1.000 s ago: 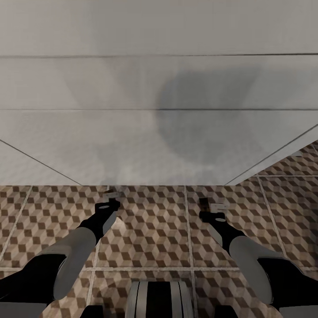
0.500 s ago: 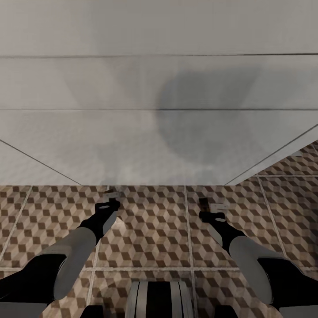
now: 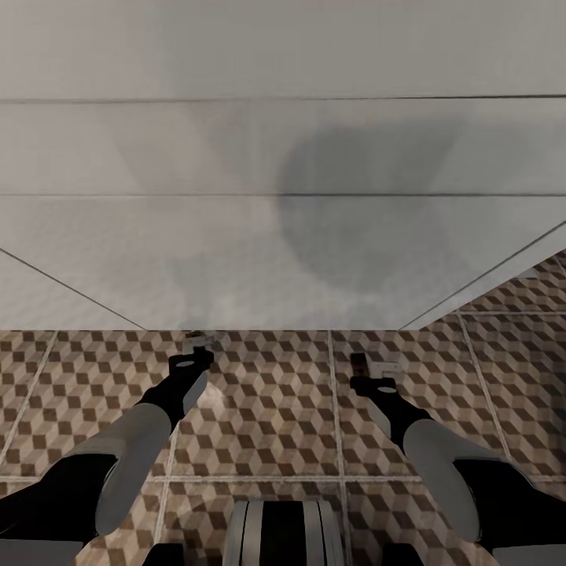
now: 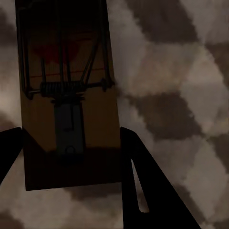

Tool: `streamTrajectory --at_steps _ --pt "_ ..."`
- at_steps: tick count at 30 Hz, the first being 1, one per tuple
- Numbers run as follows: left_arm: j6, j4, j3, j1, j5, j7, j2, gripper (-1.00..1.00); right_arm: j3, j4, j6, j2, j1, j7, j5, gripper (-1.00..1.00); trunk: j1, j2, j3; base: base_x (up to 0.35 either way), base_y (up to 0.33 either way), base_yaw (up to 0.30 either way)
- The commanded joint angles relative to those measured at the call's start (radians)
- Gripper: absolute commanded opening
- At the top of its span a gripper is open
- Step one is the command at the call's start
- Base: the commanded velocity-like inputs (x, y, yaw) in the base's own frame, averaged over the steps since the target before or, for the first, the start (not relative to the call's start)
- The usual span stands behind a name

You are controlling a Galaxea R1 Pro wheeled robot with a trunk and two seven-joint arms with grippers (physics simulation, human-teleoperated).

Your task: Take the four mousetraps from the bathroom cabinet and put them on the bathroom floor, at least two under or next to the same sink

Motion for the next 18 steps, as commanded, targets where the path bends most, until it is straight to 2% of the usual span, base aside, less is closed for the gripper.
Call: streamTrajectory --at_steps 1,18 --pt "0.005 -0.004 0.001 0.000 0.004 0.003 0.000 -1.00 -0.003 -0.001 0.000 0.001 0.000 -0.003 -0.001 -1.00 0.000 0.000 -0.001 0.000 0.000 0.000" --pt "0.007 -0.012 0.000 0.000 0.002 0.002 -0.002 -1.00 -0.004 -0.002 -0.010 0.001 0.000 0.009 -0.001 -1.00 0.000 0.000 -0.001 0.000 0.000 0.000"
